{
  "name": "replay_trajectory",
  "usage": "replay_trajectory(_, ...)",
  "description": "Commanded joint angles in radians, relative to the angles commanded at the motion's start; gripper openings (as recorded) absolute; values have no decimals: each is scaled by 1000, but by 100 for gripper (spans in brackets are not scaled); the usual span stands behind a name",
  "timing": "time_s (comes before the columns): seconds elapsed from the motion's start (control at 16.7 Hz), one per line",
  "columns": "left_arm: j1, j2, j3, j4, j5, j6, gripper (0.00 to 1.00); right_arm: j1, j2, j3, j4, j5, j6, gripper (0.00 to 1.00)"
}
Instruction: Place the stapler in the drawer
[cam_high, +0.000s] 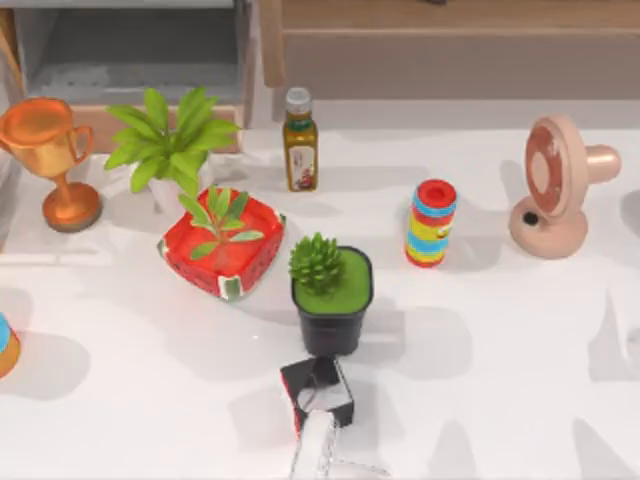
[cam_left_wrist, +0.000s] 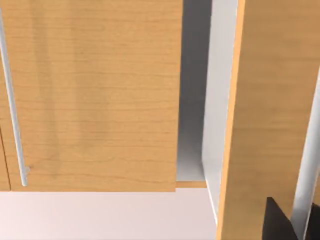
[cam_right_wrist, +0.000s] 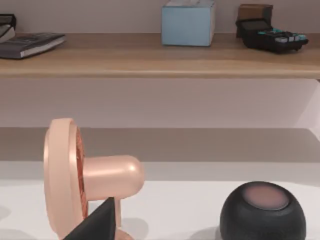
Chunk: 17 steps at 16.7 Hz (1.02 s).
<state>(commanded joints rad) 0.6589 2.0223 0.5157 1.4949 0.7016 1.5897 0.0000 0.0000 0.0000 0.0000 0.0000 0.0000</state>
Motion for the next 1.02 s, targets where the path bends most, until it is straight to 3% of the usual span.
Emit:
replay_trajectory(0.3, 0, 12, 2, -12, -2, -3, 0, 0, 0, 0, 0, 0, 0, 100)
replay_trajectory(0.78, -116, 98, 213, -129, -117, -8, 0, 0, 0, 0, 0, 0, 0, 100)
replay_trajectory(1.02, -113, 101, 212, -135, -118, -10, 0, 0, 0, 0, 0, 0, 0, 100)
